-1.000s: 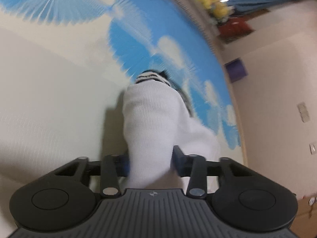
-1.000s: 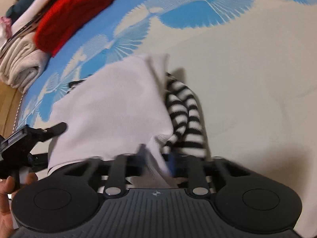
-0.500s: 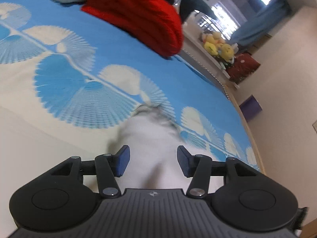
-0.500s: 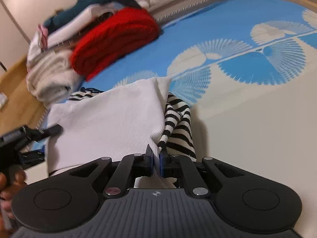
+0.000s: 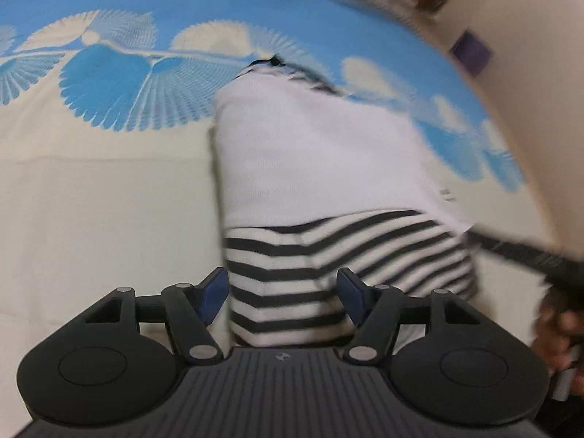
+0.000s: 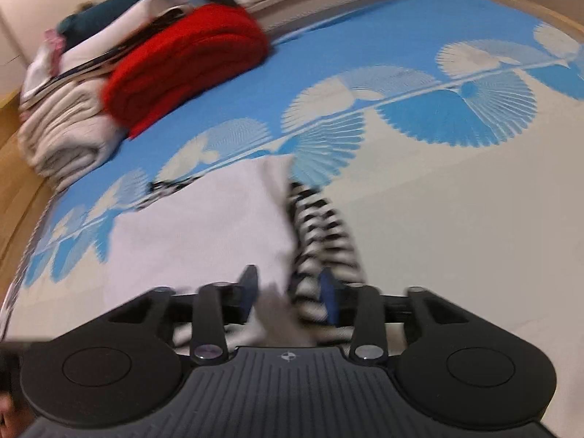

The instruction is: Fold small clothes

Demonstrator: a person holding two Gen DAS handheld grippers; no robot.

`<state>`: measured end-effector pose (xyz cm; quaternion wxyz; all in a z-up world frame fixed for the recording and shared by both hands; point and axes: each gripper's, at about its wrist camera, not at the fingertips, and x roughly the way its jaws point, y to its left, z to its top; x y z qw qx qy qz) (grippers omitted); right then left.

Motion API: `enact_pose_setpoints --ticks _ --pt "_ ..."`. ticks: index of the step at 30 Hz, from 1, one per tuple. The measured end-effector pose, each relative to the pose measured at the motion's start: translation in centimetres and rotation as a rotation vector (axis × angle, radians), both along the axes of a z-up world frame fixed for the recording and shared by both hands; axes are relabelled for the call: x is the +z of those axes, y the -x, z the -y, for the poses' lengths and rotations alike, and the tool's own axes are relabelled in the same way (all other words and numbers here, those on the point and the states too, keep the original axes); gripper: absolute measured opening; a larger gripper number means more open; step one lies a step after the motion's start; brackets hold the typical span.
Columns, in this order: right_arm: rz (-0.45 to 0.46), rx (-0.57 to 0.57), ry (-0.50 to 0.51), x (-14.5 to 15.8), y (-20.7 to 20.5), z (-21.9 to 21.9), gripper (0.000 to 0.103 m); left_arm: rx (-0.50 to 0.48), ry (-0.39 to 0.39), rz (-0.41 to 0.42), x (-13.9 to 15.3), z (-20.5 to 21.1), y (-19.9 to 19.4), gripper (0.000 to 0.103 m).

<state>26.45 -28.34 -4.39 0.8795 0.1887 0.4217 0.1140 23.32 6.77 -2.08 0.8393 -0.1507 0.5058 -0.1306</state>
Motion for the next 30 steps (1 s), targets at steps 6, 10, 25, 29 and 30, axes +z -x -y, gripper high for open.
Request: enact_pose_setpoints --ticks 6,10,25,29,30 --pt "-0.262 0.119 0.251 -4.1 1.1 -1.1 0.041 -0.041 -0.117 -0.096 -1.9 1.1 0.8 0.082" --pt "-0.273 0.01 0.213 -3.3 2.0 0.7 0.039 0.005 -0.227 -0.037 -0.1 0.7 2.5 0.081" --pt "0.334 -0.106 0.235 9.5 18.2 -1.6 0.099 0.231 -0.38 0.477 10.0 7.9 19.6 0.102" --pt "0.344 -0.103 0.288 9.1 21.3 -2.6 0.1 0.246 -0.345 0.349 7.0 9.5 21.4 0.102" --pt "0.334 -0.101 0.302 8.9 21.7 -2.8 0.1 0.251 -0.329 0.325 6.8 9.8 21.3 0.102"
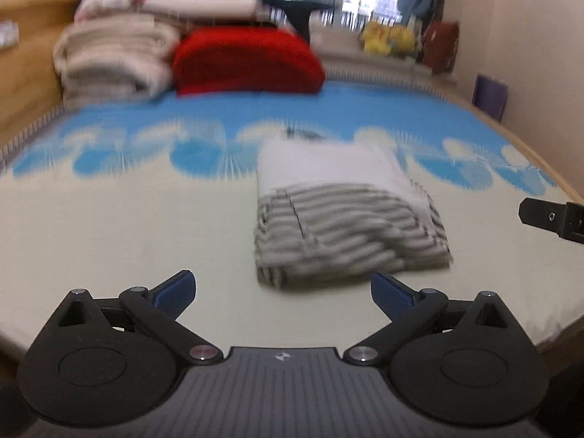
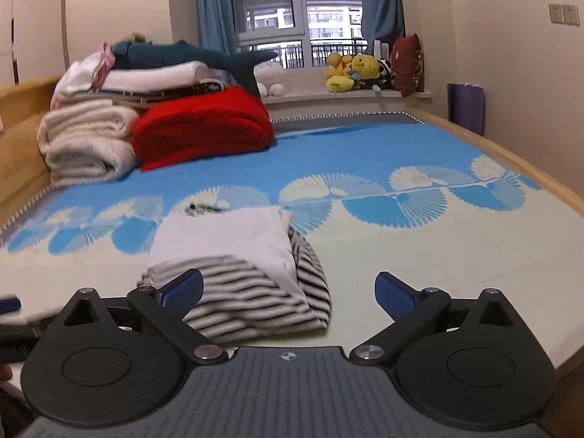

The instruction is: Fold small clothes

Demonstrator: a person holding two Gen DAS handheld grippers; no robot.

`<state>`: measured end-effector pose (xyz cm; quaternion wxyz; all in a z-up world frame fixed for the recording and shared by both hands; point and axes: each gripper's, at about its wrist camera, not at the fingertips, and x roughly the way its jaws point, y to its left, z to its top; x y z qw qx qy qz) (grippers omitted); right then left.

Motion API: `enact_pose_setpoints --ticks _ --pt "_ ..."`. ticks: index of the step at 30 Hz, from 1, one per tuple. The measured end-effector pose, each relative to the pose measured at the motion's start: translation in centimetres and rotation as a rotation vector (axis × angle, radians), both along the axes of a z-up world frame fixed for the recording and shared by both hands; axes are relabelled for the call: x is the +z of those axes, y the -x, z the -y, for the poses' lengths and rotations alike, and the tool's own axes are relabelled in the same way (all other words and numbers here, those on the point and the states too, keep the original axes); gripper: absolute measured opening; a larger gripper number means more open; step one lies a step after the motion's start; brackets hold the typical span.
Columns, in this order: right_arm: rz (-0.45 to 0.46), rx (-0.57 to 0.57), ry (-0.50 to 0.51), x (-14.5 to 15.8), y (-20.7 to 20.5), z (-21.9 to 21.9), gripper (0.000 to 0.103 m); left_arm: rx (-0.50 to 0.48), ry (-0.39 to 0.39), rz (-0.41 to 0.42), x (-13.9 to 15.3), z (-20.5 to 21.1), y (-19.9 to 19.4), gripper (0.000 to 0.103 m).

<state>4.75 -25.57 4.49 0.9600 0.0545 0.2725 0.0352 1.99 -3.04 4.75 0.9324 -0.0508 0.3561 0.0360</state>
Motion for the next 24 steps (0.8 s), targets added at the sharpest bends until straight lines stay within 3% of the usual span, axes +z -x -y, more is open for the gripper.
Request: enact_pose_setpoints --ticks 4,7,24 --pt "-0.069 0.013 0.01 -0.8 0.5 -0.4 0.1 -0.004 -0.036 0.004 -0.5 0.5 -0.5 0.102" --pt "-0.119 0.06 0.028 -1.6 0.0 -1.2 0.1 -0.002 -0.004 -0.026 -1.6 0.5 -1.1 0.102" --pt "-0.14 0.131 0.082 -2.8 -1.1 -4.8 0.1 0.035 0.028 -0.006 -1.7 -0.2 -1.2 0.102"
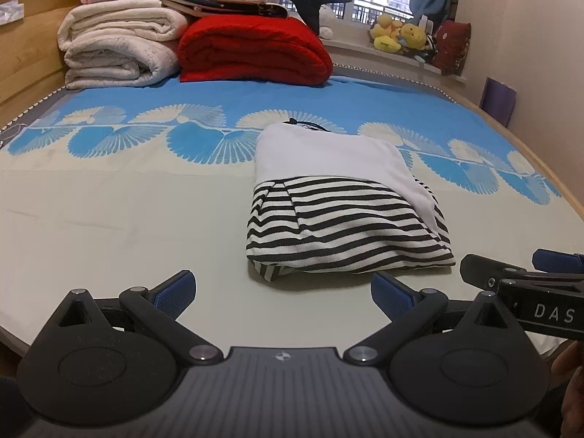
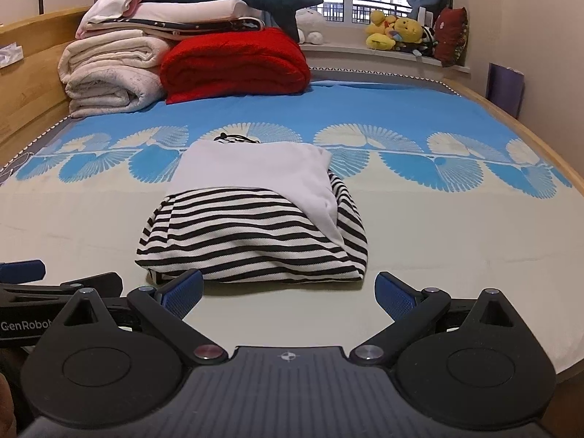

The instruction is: Fold small clothes

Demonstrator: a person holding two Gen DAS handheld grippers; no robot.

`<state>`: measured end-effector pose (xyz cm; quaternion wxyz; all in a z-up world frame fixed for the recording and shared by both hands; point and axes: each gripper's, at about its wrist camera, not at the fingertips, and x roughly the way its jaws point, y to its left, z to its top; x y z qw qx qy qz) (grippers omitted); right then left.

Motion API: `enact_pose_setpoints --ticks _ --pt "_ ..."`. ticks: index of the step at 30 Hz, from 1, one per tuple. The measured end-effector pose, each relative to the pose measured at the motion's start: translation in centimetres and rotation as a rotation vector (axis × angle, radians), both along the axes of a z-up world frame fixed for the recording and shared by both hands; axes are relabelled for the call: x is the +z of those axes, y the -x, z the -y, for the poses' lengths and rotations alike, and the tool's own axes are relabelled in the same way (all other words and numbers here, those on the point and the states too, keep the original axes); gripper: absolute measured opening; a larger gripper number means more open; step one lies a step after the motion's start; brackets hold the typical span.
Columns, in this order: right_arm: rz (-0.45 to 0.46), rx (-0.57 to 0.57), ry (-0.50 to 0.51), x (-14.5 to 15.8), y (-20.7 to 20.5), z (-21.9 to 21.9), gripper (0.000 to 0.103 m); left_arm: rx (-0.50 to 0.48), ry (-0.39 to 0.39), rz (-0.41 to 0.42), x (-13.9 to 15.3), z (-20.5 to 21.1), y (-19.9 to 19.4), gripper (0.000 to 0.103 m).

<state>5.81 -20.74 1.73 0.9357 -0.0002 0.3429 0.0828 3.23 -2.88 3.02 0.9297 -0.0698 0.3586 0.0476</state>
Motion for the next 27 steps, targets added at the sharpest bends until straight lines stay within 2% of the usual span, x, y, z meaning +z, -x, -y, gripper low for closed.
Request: enact_pose_setpoints --ticks 27 --pt "0.008 -0.002 0.014 0.08 0.15 -0.1 0.1 -0.004 -0.002 0.0 -0.03 0.03 0.14 0.102"
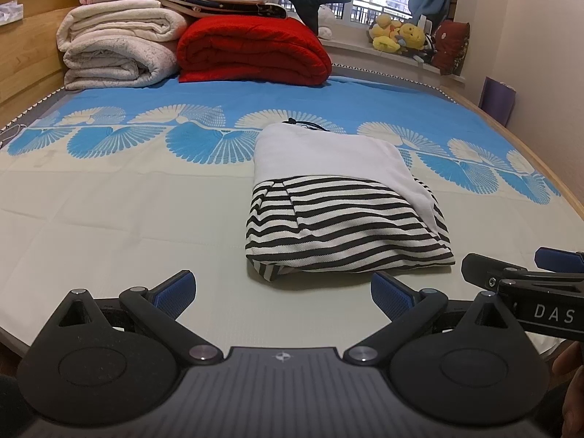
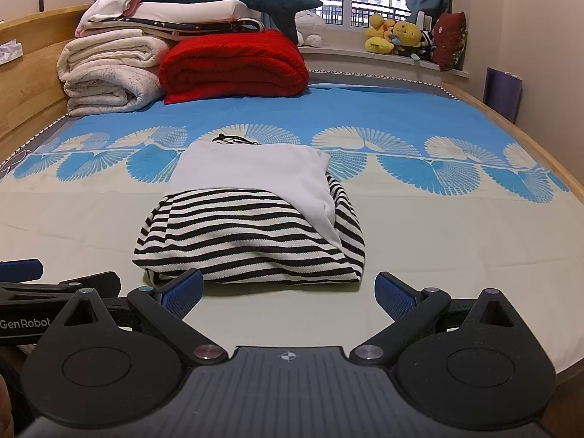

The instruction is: Fold small clothes

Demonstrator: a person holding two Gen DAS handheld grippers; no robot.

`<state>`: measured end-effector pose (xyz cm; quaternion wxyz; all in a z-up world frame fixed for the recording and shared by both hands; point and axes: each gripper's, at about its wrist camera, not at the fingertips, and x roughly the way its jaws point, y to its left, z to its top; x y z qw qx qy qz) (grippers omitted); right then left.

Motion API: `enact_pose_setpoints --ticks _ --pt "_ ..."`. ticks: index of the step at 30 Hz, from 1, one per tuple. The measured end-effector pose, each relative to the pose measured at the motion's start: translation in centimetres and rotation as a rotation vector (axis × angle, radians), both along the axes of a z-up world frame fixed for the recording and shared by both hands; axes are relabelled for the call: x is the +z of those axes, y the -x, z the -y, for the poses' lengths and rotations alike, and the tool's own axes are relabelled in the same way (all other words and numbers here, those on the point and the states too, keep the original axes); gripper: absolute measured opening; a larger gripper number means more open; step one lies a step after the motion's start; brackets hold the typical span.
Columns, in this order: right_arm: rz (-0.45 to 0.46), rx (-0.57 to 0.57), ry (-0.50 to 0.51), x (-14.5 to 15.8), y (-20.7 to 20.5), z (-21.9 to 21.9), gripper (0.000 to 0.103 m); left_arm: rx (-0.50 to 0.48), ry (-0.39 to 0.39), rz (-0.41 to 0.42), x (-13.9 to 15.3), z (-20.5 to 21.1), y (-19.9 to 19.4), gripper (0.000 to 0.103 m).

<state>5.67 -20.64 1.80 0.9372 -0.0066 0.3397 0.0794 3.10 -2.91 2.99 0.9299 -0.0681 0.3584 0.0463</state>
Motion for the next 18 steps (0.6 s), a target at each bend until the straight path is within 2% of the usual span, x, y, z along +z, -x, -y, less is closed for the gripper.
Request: enact_pose_setpoints --ticks 18 --pt "-0.001 -0.001 -0.001 -0.01 0.02 0.08 0.1 -0.003 0.003 -0.003 -0.02 0.02 0.01 0.102"
